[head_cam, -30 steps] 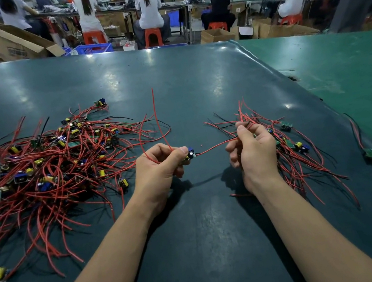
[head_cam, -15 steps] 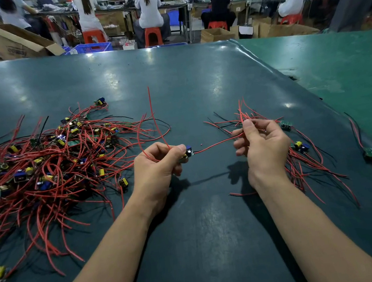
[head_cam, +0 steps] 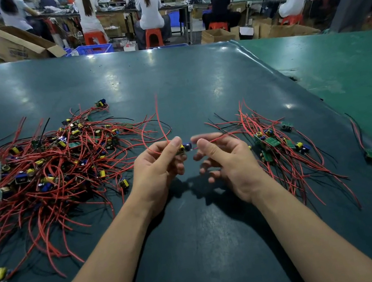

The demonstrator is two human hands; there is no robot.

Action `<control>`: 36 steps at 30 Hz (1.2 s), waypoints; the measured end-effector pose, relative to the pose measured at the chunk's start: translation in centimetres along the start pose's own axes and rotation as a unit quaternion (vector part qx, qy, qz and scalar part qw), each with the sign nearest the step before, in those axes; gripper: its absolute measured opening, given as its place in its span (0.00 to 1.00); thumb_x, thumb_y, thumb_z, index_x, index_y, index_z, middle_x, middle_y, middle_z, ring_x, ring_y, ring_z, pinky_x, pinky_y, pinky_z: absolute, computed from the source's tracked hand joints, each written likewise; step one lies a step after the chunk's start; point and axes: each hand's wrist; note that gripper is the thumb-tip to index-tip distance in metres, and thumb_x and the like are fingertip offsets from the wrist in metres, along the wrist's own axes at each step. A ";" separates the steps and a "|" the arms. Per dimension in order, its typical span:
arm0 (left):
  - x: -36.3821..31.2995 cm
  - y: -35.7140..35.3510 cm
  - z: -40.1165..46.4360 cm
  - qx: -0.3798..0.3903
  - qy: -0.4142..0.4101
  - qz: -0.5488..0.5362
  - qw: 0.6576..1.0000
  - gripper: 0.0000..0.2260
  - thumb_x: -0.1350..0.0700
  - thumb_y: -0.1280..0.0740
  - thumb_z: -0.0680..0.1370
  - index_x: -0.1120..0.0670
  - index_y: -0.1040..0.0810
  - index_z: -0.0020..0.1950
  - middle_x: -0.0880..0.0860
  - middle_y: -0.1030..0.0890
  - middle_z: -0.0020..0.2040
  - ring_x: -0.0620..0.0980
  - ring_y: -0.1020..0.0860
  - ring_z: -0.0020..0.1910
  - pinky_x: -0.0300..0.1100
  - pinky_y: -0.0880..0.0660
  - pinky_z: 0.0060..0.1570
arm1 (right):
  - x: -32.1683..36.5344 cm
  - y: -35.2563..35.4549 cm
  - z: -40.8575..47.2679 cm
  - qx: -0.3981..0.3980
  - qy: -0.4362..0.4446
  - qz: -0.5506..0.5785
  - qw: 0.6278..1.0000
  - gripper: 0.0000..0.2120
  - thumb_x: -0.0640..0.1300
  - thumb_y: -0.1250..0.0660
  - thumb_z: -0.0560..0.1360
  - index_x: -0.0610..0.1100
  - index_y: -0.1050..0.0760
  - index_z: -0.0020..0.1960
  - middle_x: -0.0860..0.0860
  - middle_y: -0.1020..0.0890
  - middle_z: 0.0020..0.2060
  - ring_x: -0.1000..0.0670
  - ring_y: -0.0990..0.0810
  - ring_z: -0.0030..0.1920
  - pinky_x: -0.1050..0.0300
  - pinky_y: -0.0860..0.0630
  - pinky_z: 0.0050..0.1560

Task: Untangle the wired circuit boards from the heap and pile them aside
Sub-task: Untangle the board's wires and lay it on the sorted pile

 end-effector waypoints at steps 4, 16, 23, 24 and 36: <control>0.2 0.0 0.0 0.022 -0.007 -0.012 1.000 0.09 0.58 0.29 0.68 0.59 0.21 0.45 0.51 0.19 0.35 0.45 0.24 0.31 0.34 0.26 0.34 | -0.1 -0.3 -0.1 -0.031 0.034 -0.004 0.999 0.04 0.39 0.32 0.77 0.43 0.17 0.48 0.46 0.16 0.36 0.51 0.20 0.30 0.63 0.28 0.24; -0.3 0.1 0.2 0.024 0.046 -0.064 0.997 0.08 0.51 0.33 0.72 0.55 0.18 0.40 0.52 0.19 0.34 0.44 0.22 0.31 0.35 0.25 0.31 | -0.2 0.5 0.2 -0.063 0.074 -0.085 0.992 0.11 0.38 0.32 0.77 0.50 0.19 0.55 0.52 0.16 0.35 0.54 0.23 0.27 0.63 0.30 0.23; -0.1 -0.3 -0.5 0.171 0.124 0.083 0.974 0.21 0.43 0.40 0.77 0.56 0.19 0.34 0.53 0.31 0.26 0.45 0.39 0.22 0.33 0.41 0.23 | -0.7 0.4 0.1 0.071 -0.012 -0.045 0.996 0.16 0.52 0.31 0.71 0.40 0.16 0.49 0.50 0.28 0.27 0.55 0.37 0.24 0.67 0.41 0.22; -0.1 -0.3 -0.6 0.188 0.120 0.090 0.971 0.21 0.44 0.40 0.78 0.56 0.19 0.34 0.53 0.31 0.27 0.45 0.40 0.22 0.33 0.43 0.23 | -0.7 0.5 0.1 0.082 -0.013 -0.044 0.996 0.18 0.52 0.31 0.71 0.37 0.18 0.50 0.51 0.29 0.27 0.55 0.38 0.24 0.67 0.42 0.22; -0.1 -0.5 -0.9 0.184 0.108 0.137 0.967 0.18 0.58 0.42 0.81 0.58 0.18 0.36 0.55 0.26 0.27 0.48 0.30 0.25 0.36 0.31 0.26 | -0.5 0.3 0.4 -0.048 -0.013 -0.002 0.999 0.05 0.44 0.28 0.74 0.46 0.14 0.41 0.51 0.33 0.26 0.54 0.40 0.24 0.65 0.45 0.25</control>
Point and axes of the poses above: each hand's wrist, its own z-axis towards the middle knuckle, its own y-axis out of the back of the hand, x = y × z
